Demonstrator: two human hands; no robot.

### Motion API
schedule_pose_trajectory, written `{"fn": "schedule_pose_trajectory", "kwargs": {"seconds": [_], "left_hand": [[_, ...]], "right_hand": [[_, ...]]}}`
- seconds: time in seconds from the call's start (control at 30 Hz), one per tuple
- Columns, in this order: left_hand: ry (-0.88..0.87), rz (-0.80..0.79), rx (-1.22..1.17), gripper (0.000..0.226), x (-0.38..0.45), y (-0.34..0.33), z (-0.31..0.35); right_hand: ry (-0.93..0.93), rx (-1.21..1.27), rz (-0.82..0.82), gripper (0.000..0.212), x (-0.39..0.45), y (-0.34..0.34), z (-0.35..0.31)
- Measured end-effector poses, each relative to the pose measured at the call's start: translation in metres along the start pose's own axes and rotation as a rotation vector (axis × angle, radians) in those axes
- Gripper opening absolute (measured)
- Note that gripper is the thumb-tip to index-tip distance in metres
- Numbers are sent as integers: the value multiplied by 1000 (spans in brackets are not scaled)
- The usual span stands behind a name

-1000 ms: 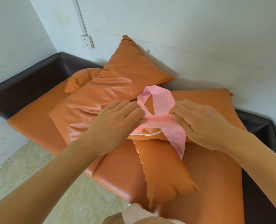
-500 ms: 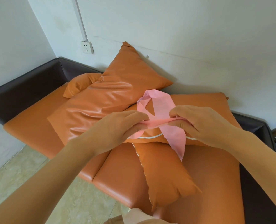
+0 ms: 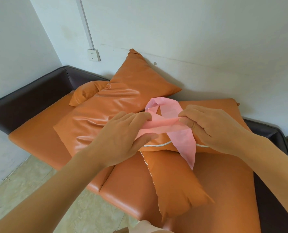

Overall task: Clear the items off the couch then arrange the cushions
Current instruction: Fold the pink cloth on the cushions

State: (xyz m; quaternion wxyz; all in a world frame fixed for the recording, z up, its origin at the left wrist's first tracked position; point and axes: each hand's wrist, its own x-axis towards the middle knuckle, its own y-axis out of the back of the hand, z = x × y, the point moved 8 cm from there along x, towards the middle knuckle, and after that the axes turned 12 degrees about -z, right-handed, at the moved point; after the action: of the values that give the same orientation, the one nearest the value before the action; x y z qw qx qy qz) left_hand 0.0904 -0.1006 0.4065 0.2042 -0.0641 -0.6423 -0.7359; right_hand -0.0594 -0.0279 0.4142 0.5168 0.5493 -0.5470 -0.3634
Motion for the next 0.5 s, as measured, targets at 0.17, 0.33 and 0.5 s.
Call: {"fn": "schedule_pose_trajectory", "kwargs": {"seconds": [0.17, 0.33, 0.5], "left_hand": [[-57, 57, 83, 23, 1, 6, 3], [-106, 83, 143, 27, 0, 5, 8], [-64, 106, 115, 29, 0, 5, 5]], "right_hand": [[-2, 24, -73, 35, -1, 3, -4], [19, 7, -43, 30, 1, 9, -5], [102, -37, 40, 42, 3, 12, -9]]}}
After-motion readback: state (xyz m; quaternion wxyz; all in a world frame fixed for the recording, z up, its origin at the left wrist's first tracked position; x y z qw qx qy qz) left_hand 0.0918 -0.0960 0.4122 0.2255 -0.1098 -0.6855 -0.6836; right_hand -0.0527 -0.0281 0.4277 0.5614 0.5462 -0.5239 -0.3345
